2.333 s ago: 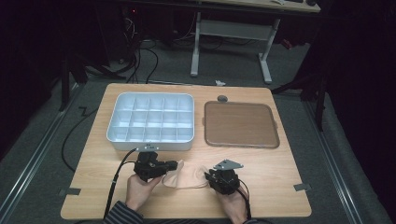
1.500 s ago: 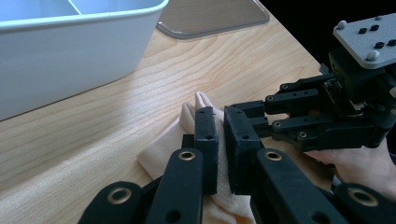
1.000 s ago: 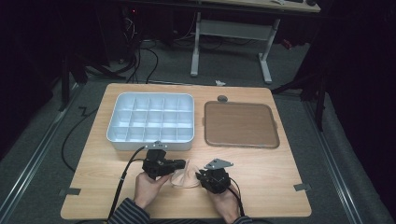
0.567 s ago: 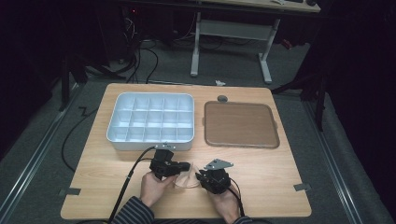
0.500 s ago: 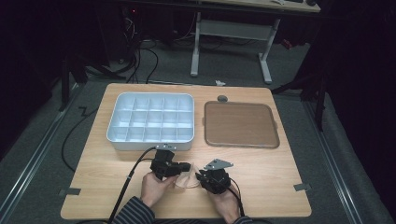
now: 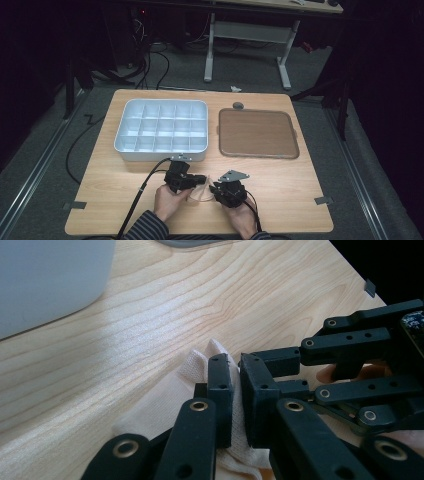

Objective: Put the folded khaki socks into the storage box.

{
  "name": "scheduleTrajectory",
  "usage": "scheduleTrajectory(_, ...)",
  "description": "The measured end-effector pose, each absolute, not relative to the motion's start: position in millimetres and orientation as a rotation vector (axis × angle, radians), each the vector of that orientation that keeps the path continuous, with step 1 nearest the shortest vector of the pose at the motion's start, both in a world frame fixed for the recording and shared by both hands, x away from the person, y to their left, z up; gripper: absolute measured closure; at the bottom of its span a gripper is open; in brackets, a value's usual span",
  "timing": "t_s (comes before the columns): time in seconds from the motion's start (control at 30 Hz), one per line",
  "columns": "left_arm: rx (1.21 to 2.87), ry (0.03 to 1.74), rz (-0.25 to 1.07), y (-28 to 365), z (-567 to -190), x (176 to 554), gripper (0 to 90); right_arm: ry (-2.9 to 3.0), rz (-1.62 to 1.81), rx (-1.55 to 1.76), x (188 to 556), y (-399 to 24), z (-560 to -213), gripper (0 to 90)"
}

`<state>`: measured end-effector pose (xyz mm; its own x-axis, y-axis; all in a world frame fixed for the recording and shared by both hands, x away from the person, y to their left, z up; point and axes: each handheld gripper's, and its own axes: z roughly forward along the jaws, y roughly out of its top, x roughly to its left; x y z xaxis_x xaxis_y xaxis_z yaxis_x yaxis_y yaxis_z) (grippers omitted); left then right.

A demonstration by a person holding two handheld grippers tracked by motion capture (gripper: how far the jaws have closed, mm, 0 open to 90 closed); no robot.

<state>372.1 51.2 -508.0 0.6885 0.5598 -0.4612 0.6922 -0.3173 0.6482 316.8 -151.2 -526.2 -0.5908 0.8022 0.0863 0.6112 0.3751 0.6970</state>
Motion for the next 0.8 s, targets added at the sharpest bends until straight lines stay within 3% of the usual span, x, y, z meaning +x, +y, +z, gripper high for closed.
scheduleTrajectory(0.8,2.007,0.880,-0.201,48.3,-500.4,365.5,70.6,2.363,1.044,1.268,317.2,-154.3,-526.4,68.4)
